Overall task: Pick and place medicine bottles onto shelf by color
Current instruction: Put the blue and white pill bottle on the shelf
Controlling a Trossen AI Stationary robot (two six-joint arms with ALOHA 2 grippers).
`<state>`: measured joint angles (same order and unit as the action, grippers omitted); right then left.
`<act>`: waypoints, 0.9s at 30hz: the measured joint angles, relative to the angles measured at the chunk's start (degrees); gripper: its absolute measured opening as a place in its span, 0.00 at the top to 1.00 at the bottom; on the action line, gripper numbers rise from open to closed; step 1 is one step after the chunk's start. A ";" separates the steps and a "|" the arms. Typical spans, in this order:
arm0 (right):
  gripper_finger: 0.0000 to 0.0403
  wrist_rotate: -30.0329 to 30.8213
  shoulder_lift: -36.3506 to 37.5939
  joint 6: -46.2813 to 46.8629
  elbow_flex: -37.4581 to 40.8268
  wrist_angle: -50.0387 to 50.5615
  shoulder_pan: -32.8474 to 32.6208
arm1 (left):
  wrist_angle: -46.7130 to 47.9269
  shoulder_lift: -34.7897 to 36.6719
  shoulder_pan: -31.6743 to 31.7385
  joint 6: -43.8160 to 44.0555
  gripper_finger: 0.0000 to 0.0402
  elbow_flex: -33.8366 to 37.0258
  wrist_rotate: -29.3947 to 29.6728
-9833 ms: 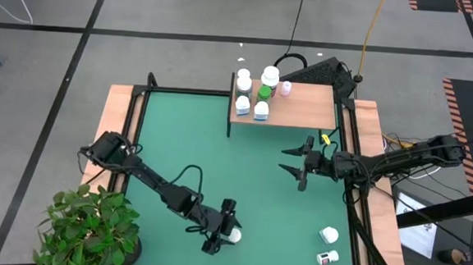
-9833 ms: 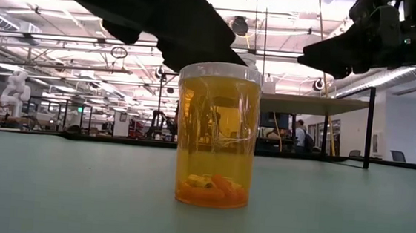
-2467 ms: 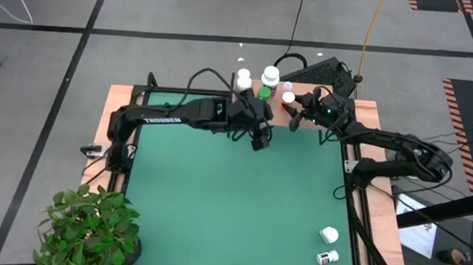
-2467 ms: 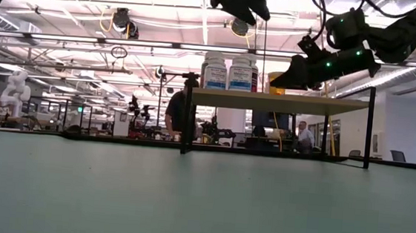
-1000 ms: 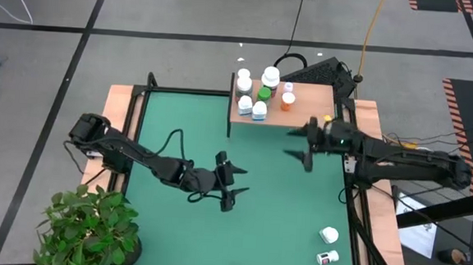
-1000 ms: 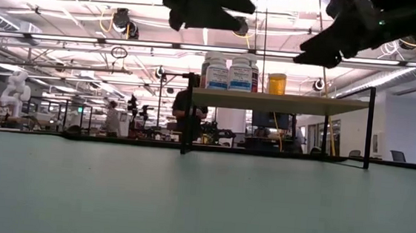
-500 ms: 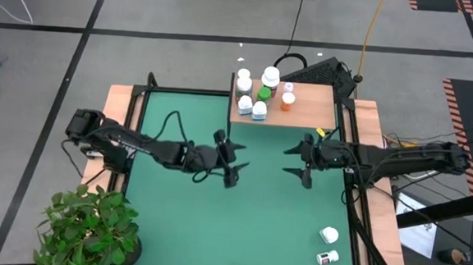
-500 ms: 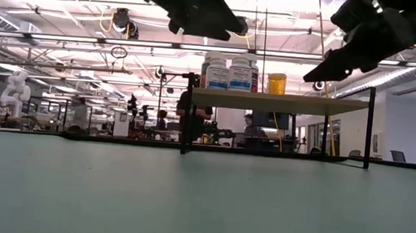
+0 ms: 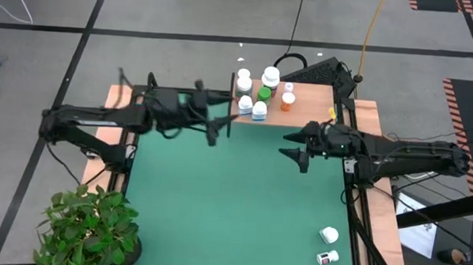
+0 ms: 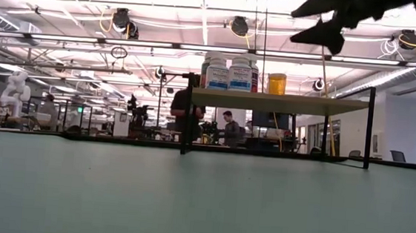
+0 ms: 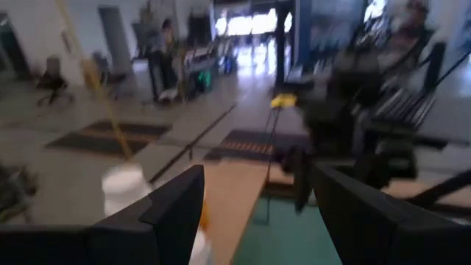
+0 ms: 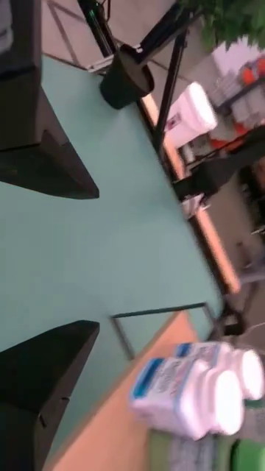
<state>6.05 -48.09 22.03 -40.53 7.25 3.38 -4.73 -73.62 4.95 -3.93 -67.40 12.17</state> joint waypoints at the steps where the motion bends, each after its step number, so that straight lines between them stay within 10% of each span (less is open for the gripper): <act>1: 0.31 -0.03 -0.66 1.68 -2.05 3.39 0.00 | 1.37 1.16 0.40 -0.51 0.37 -0.66 -0.89; 13: 0.31 -1.45 -10.77 8.20 -26.65 47.63 -2.94 | 6.12 6.61 1.49 -4.60 0.37 -3.39 -1.86; 27: 0.31 -5.00 -11.29 -6.81 -21.83 43.37 -4.63 | -1.07 2.40 1.19 4.22 0.37 -3.37 -1.64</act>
<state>1.05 -59.37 15.22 -62.35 50.62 -1.26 -5.80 -71.22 6.13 0.29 -70.76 10.52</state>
